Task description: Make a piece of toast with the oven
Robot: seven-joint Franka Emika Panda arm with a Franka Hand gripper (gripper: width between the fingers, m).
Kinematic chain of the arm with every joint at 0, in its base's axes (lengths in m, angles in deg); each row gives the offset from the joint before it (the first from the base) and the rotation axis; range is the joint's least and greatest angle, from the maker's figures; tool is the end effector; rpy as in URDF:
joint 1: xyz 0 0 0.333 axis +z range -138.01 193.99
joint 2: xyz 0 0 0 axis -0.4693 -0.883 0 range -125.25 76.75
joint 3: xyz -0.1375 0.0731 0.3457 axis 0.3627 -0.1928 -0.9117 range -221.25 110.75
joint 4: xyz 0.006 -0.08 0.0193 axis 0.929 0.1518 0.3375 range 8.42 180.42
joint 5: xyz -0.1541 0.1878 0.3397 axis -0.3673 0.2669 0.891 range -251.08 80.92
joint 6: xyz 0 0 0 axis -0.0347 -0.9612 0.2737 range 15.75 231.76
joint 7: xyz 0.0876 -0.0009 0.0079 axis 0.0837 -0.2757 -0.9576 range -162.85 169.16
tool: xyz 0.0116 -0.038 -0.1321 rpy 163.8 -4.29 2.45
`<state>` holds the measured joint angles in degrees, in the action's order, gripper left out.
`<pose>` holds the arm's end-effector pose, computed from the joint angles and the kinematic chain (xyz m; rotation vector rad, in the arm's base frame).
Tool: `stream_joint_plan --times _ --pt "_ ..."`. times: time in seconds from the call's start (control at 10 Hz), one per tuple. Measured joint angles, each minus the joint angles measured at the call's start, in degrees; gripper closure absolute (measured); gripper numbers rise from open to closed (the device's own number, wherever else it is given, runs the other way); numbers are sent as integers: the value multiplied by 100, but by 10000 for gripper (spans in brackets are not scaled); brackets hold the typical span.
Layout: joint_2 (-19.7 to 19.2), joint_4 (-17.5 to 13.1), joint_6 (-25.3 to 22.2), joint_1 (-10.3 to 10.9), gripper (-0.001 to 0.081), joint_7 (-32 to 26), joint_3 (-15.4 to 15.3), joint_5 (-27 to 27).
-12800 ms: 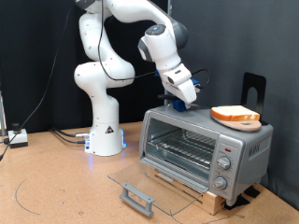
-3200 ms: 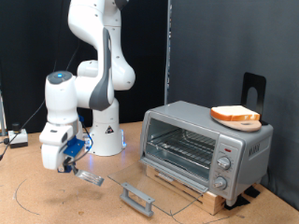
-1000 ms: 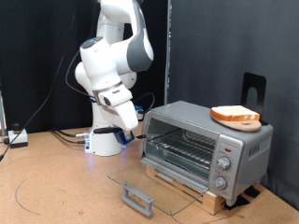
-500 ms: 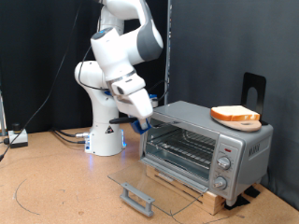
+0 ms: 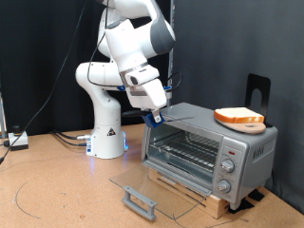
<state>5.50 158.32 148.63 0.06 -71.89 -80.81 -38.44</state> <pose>0.3887 0.0117 0.4029 -2.6856 -0.9951 -0.5443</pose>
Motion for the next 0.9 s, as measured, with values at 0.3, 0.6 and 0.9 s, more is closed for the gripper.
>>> stream_joint_plan --times 0.3,0.6,0.9 --pt "608 224 -114 100 410 1313 -306 276" --pt "1337 261 -712 115 410 2131 -595 -304" --pt "1612 122 -1242 65 410 2964 -634 -493"
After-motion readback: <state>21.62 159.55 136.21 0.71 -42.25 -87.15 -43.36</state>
